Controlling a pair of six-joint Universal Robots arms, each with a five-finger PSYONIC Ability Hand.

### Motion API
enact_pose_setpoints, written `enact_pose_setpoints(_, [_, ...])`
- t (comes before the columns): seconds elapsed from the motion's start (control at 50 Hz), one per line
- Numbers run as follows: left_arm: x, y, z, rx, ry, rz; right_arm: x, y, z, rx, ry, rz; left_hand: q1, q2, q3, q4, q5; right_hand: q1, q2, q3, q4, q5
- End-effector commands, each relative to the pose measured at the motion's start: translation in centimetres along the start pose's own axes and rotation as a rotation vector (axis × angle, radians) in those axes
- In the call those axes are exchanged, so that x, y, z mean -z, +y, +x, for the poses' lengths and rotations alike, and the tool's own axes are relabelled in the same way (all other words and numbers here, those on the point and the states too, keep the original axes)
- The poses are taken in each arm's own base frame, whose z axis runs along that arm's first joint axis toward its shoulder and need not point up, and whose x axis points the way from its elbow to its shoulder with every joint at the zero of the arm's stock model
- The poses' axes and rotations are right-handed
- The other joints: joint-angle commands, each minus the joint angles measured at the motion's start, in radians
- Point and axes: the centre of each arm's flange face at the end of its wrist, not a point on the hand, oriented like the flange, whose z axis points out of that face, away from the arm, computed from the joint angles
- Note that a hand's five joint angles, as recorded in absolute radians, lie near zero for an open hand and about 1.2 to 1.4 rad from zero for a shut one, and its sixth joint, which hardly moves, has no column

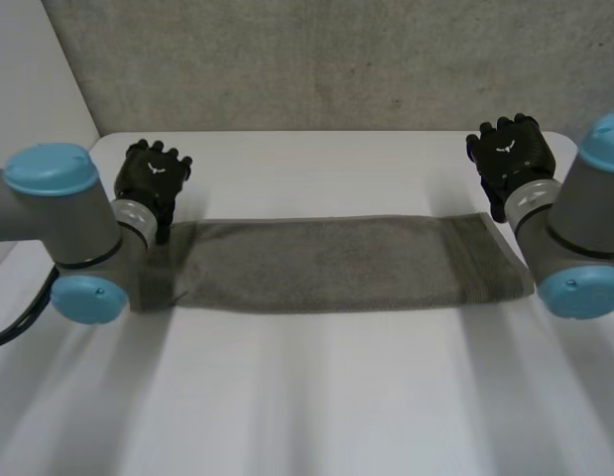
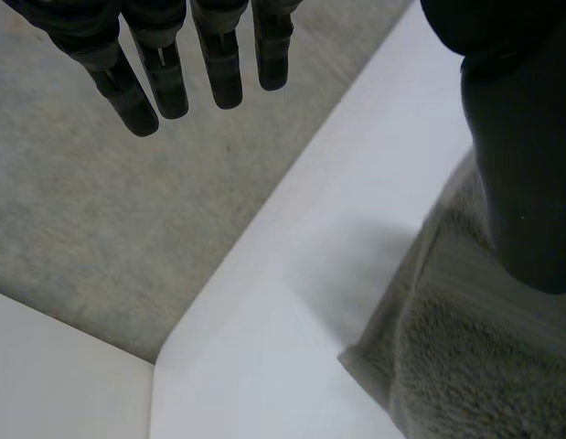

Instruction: Fold the towel.

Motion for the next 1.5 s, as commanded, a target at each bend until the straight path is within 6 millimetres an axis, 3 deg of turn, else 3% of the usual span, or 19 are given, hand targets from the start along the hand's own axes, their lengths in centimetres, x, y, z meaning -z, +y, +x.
enact_pose_setpoints(0.02, [3.4, -1.3, -0.7, 0.04, 0.04, 0.013, 3.8, -1.6, 0.4, -0.022, -0.156, -0.003, 0.045, 0.053, 0.063, 0.05, -0.099, -0.059, -0.07, -0.075, -0.084, -0.06])
enact_pose_setpoints(0.14, [5.9, -0.9, -0.7, 0.042, 0.076, -0.011, 5.2, 0.1, 0.6, -0.094, -0.257, -0.121, 0.119, 0.127, 0.137, 0.124, -0.025, 0.004, -0.007, -0.012, -0.021, 0.003])
enact_pose_setpoints(0.24, [8.7, 1.3, 0.9, 0.039, 0.139, -0.099, 6.4, 2.8, 0.7, -0.188, -0.364, -0.196, 0.131, 0.138, 0.149, 0.136, -0.013, 0.183, 0.172, 0.167, 0.158, 0.182])
enact_pose_setpoints(0.3, [9.1, 1.9, 1.2, 0.041, 0.15, -0.122, 6.5, 3.6, 0.8, -0.207, -0.376, -0.209, 0.131, 0.138, 0.149, 0.136, -0.013, 0.198, 0.187, 0.182, 0.173, 0.197])
enact_pose_setpoints(0.34, [9.7, 3.0, 1.6, 0.044, 0.156, -0.151, 6.6, 5.2, 1.2, -0.232, -0.379, -0.232, 0.128, 0.135, 0.146, 0.133, -0.016, 0.201, 0.19, 0.185, 0.176, 0.2])
enact_pose_setpoints(0.58, [8.3, 5.2, 1.3, 0.049, 0.106, -0.158, 5.3, 8.1, 1.7, -0.208, -0.28, -0.18, 0.128, 0.135, 0.146, 0.133, -0.016, 0.242, 0.231, 0.226, 0.217, 0.241])
enact_pose_setpoints(0.66, [7.5, 6.0, 1.2, 0.048, 0.086, -0.159, 4.8, 9.4, 0.7, -0.218, -0.299, -0.208, 0.131, 0.138, 0.149, 0.136, -0.013, 0.265, 0.255, 0.249, 0.241, 0.264])
enact_pose_setpoints(0.86, [7.1, 7.0, 1.9, 0.049, 0.105, -0.187, 4.2, 10.6, -0.5, -0.222, -0.32, -0.222, 0.146, 0.153, 0.164, 0.15, 0.002, 0.353, 0.343, 0.337, 0.329, 0.352])
enact_pose_setpoints(0.9, [6.9, 7.3, 2.0, 0.049, 0.106, -0.192, 3.8, 11.1, -0.9, -0.22, -0.321, -0.225, 0.166, 0.173, 0.184, 0.171, 0.022, 0.712, 0.701, 0.696, 0.688, 0.711])
enact_pose_setpoints(0.92, [6.9, 7.3, 2.0, 0.049, 0.106, -0.192, 3.8, 11.1, -0.9, -0.22, -0.321, -0.226, 0.166, 0.174, 0.184, 0.171, 0.022, 0.715, 0.704, 0.698, 0.69, 0.713])
enact_pose_setpoints(0.94, [6.8, 7.4, 2.1, 0.049, 0.108, -0.194, 3.5, 11.4, -0.9, -0.218, -0.313, -0.231, 0.184, 0.191, 0.202, 0.188, 0.04, 1.034, 1.024, 1.018, 1.01, 1.033])
enact_pose_setpoints(0.98, [6.7, 7.3, 2.0, 0.049, 0.106, -0.191, 3.2, 11.5, -0.5, -0.211, -0.289, -0.236, 0.225, 0.232, 0.243, 0.229, 0.08, 1.161, 1.151, 1.145, 1.137, 1.16])
enact_pose_setpoints(1.06, [6.7, 7.3, 2.1, 0.05, 0.104, -0.19, 2.5, 12.1, 0.9, -0.179, -0.184, -0.274, 0.374, 0.381, 0.392, 0.379, 0.23, 1.163, 1.152, 1.146, 1.138, 1.162])
enact_pose_setpoints(1.22, [6.7, 7.3, 2.0, 0.048, 0.1, -0.189, 2.5, 12.2, 1.2, -0.093, -0.155, -0.273, 0.592, 0.599, 0.61, 0.596, 0.448, 1.163, 1.152, 1.146, 1.138, 1.162])
enact_pose_setpoints(1.36, [7.0, 7.1, 1.9, 0.048, 0.101, -0.192, 1.8, 13.5, 3.3, -0.057, -0.062, -0.298, 0.56, 0.567, 0.578, 0.564, 0.416, 1.163, 1.152, 1.146, 1.138, 1.162])
enact_pose_setpoints(1.5, [7.9, 5.9, 2.6, 0.045, 0.123, -0.167, 2.3, 14.0, 3.0, -0.019, -0.073, -0.325, 0.237, 0.244, 0.255, 0.241, 0.093, 1.163, 1.152, 1.146, 1.138, 1.162])
